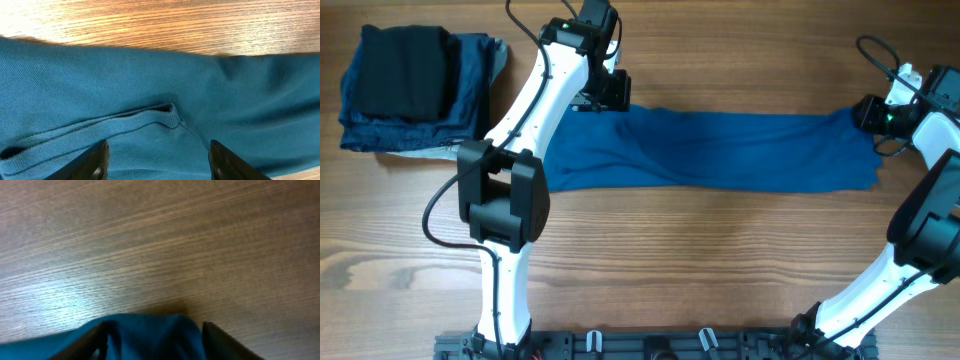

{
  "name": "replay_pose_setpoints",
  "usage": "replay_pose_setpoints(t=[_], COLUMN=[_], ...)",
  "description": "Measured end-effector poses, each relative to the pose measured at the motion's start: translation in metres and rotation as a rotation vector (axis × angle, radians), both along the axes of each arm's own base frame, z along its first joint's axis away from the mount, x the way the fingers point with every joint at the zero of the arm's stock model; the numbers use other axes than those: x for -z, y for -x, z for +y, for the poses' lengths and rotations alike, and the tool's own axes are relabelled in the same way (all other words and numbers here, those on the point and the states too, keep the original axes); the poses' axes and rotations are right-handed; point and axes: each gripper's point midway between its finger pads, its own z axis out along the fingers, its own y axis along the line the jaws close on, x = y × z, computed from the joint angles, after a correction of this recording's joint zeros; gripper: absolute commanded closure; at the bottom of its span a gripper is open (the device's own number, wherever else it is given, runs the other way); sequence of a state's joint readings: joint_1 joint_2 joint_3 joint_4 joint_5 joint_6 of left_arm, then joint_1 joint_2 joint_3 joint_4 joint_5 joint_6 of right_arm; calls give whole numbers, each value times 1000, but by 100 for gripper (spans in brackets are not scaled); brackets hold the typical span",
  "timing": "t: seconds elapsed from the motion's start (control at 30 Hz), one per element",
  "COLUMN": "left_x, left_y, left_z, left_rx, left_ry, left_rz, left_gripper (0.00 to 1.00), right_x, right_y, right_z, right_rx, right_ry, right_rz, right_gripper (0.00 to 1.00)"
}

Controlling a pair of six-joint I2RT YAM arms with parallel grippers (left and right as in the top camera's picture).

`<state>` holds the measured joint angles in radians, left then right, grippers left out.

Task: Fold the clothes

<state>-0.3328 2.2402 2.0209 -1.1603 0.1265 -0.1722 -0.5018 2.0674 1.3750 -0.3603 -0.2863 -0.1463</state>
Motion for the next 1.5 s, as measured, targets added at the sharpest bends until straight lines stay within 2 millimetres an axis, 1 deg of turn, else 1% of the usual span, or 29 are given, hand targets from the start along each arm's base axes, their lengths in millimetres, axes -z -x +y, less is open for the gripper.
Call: replay_pose_setpoints(t=[0.03,0.1,0.13,0.17,0.23,0.33,0.4,0.47,0.5,0.53,0.57,0.6,0.63,0.73,0.83,0.93,1.0,1.07,1.1,1.13,1.17,1.23,1.27,1.3,1.33,1.37,1.43,1.47,1.5], left_x=[0,0,0,1,1,0,0,0,0,0,0,0,0,0,0,0,-4,-22,-38,-61,-75,-112,-119,-123,-123,-122,-123,-123,-123], left_y=[0,-1,-2,-2,-5,-11,-13,-16,-18,-19,-21,-22,-24,-28,-30,-33,-35,-39,-40,-41,-40,-38,-37,-37,-37,-37,-37,-37,-37], left_z=[1,3,4,5,9,11,14,23,28,33,38,43,49,62,72,89,99,114,122,131,137,156,161,169,173,182,187,187,187], left_rx=[-2,-4,-5,-5,-9,-20,-31,-50,-61,-71,-81,-92,-106,-136,-161,-196,-218,-250,-268,-288,-300,-340,-352,-368,-378,-400,-415,-417,-418], left_ry=[-6,-17,-23,-30,-51,-62,-61,-62,-62,-62,-62,-63,-63,-63,-63,-64,-63,-53,-46,-36,-31,-18,-17,-17,-18,-20,-20,-20,-21], left_rz=[-2,-7,-9,-11,-24,-51,-53,-53,-52,-52,-52,-52,-51,-50,-49,-47,-54,-94,-128,-178,-207,-290,-303,-315,-314,-311,-311,-311,-311], left_gripper=[35,32,32,32,31,31,31,31,31,31,31,31,32,34,35,35,34,32,31,30,30,30,30,30,30,29,29,29,29], right_x=[1,0,-7,-13,-21,-9,6,23,25,26,27,27,27,27,25,16,12,3,-11,-23,-35,-74,-94,-102,-108,-108,-107,-107,-106], right_y=[2,11,16,21,34,49,58,64,63,61,58,55,52,49,61,76,81,84,87,81,79,70,64,62,59,58,52,44,40], right_z=[0,-2,-4,-4,-1,7,10,13,11,10,8,6,4,9,2,-38,-54,-63,-59,-62,-59,-50,-40,-30,-7,12,53,88,111], right_rx=[8,29,32,26,-16,-73,-85,-87,-89,-89,-88,-90,-88,-78,-38,62,99,118,111,109,102,94,81,66,28,-7,-92,-173,-222], right_ry=[-1,2,16,24,41,43,40,36,48,60,73,90,104,77,36,25,30,22,-10,-8,-25,-64,-82,-98,-137,-162,-188,-191,-189], right_rz=[11,61,81,96,146,201,229,245,234,219,202,179,162,146,189,183,172,182,221,211,220,221,218,222,241,259,300,314,322], right_gripper=[4,3,5,8,21,24,27,27,30,38,51,91,96,96,96,96,96,96,96,96,96,96,96,96,96,96,96,96,96])
